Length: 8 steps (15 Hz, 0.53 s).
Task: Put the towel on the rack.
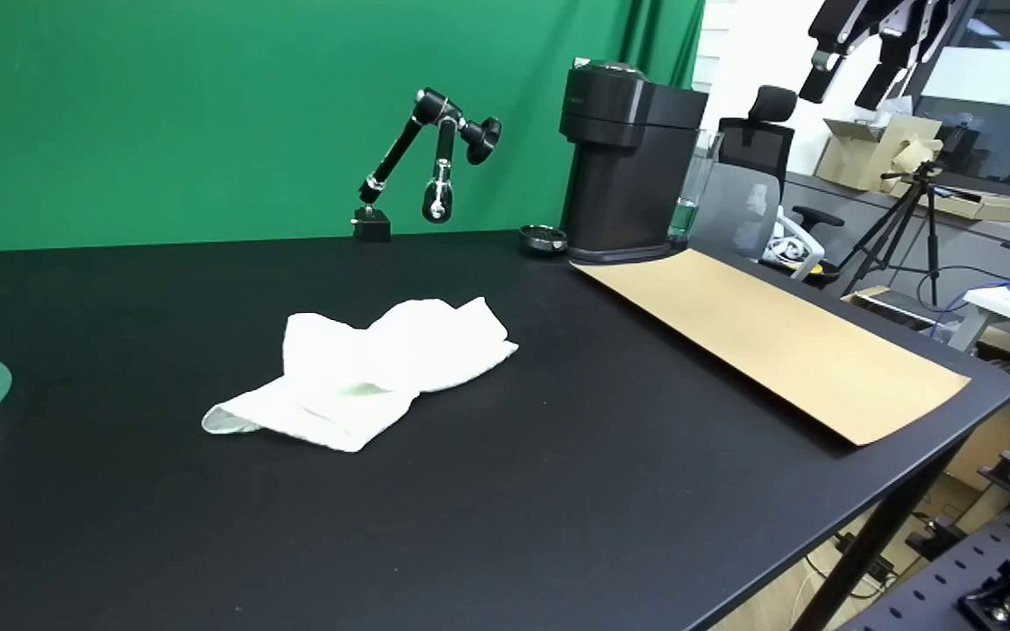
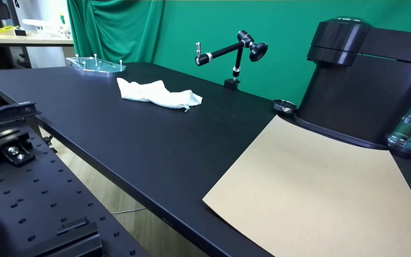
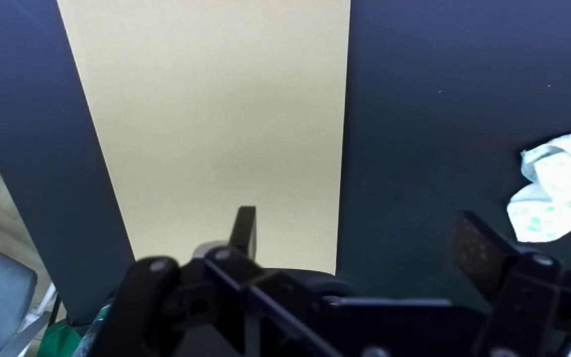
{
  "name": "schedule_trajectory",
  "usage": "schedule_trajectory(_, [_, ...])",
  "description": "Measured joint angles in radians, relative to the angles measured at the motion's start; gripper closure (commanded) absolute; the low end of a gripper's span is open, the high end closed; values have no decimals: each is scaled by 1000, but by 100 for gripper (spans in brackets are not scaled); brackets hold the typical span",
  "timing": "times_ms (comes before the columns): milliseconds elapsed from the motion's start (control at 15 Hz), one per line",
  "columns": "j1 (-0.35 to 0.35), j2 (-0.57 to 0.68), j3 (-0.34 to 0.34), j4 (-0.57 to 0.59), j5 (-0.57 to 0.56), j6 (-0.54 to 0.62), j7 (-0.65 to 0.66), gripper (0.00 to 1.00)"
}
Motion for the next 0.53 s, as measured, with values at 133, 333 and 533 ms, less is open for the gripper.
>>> schedule_trajectory(133, [0, 0, 0, 0, 0, 0, 0, 0])
schedule_trajectory(333, [1, 1, 33, -29, 18, 22, 8, 0])
schedule_trajectory(533, [36, 1, 115, -119, 52, 70, 37, 0])
